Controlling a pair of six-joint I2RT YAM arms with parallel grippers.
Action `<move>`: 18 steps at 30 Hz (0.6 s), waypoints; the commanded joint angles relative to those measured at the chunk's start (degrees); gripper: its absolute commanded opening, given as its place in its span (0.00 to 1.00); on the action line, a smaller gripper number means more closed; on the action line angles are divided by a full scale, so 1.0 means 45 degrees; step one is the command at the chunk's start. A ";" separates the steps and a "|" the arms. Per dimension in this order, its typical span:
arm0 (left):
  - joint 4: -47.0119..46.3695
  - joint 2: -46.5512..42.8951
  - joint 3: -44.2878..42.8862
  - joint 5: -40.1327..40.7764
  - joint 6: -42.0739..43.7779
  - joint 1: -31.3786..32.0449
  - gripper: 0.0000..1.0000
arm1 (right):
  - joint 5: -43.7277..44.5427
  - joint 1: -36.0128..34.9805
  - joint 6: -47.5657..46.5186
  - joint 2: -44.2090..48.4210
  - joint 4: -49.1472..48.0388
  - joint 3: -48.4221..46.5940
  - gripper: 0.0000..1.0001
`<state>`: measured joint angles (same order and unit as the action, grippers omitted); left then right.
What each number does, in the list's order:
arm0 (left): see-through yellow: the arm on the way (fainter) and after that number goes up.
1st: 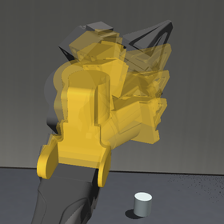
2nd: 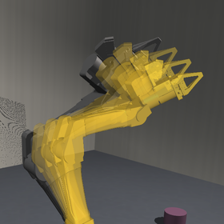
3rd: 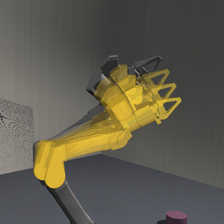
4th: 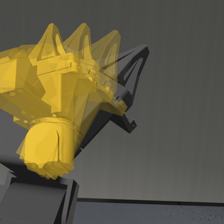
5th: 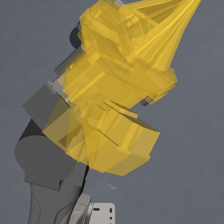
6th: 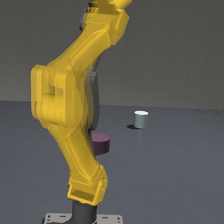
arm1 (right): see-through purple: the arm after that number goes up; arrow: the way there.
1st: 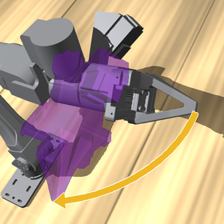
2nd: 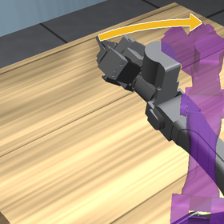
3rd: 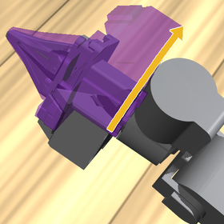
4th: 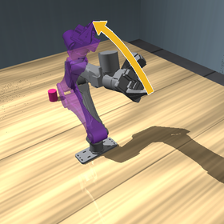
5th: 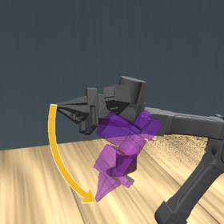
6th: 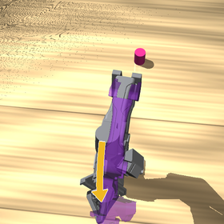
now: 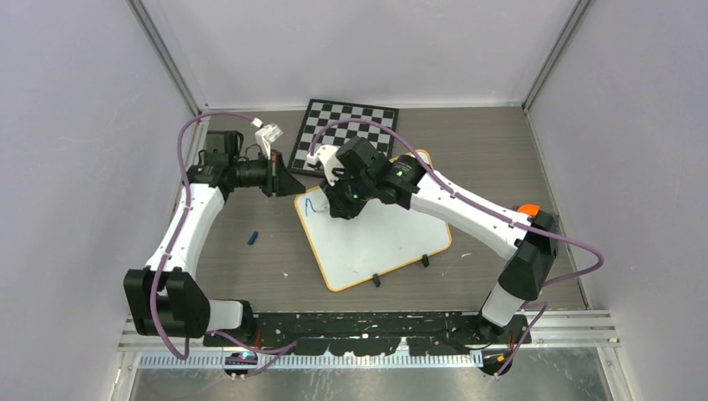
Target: Write a sentence on the whiteboard
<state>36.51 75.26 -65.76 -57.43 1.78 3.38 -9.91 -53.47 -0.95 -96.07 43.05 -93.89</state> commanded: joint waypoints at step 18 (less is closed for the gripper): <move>0.1068 -0.0061 -0.0407 0.0144 0.0693 0.0236 0.18 | 0.0537 0.0410 -0.0333 0.0375 -0.0098 -0.0814 0.00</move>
<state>37.93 75.26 -66.30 -56.95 3.62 3.79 -9.61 -52.71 -1.45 -95.37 43.90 -94.02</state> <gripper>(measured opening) 0.171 0.181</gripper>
